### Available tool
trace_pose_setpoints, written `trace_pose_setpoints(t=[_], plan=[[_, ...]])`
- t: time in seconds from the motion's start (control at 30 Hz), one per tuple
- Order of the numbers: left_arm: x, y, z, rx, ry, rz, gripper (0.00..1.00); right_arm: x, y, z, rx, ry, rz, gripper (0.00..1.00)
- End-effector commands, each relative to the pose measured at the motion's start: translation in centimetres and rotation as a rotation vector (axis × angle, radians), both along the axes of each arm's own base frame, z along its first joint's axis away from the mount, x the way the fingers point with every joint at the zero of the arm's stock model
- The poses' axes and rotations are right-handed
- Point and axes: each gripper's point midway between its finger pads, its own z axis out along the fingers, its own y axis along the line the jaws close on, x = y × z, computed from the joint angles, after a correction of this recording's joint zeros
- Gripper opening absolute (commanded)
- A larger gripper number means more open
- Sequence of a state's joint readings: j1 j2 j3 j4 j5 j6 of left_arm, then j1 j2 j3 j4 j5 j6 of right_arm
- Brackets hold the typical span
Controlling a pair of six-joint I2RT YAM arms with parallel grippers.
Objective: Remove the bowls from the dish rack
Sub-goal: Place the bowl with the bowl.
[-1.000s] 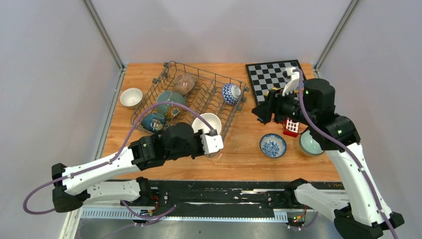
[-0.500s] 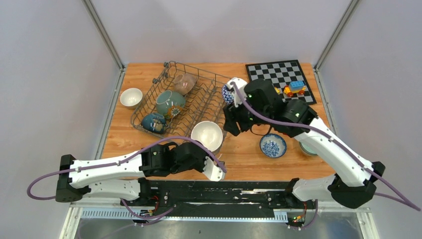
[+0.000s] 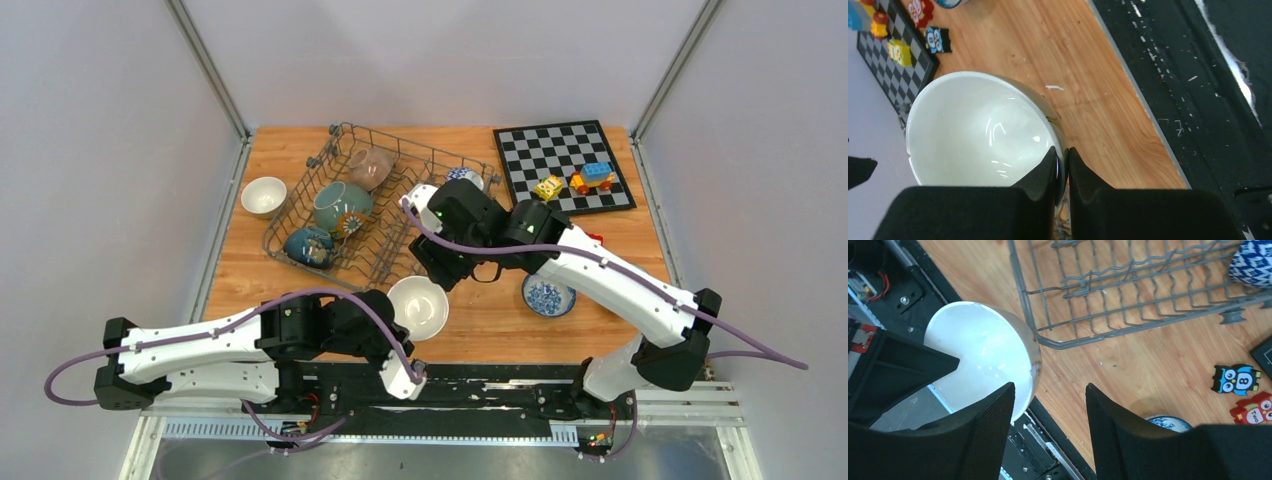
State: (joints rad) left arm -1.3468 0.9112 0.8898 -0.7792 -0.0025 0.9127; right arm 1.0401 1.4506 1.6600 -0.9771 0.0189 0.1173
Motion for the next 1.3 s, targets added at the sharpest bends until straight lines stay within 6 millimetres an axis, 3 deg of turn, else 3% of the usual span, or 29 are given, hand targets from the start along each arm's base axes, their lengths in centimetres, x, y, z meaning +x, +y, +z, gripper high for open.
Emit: trace_pose_setpoints(t=[0.0,0.63,0.93,1.27], plan=[[-1.4,-0.7,0.7,-0.029,-0.004,-0.112,0.0,-2.0,0.5,0.0,-0.02,0.033,0.088,0.58],[-2.0,-1.3,1.1,-0.072,0.052,-0.084,0.0,-4.9,0.6,-5.9,-0.134,0.166,0.109,0.48],[-1.7,-1.1,0.6,-0.074,0.071,-0.029,0.0,-4.3,1.5,-7.2,-0.133,0.184,0.028,0.39],[-1.6,-1.4,1.3,-0.128,0.081,0.0,0.0,-3.9,1.6,-8.8,-0.158,0.206,-0.035,0.3]])
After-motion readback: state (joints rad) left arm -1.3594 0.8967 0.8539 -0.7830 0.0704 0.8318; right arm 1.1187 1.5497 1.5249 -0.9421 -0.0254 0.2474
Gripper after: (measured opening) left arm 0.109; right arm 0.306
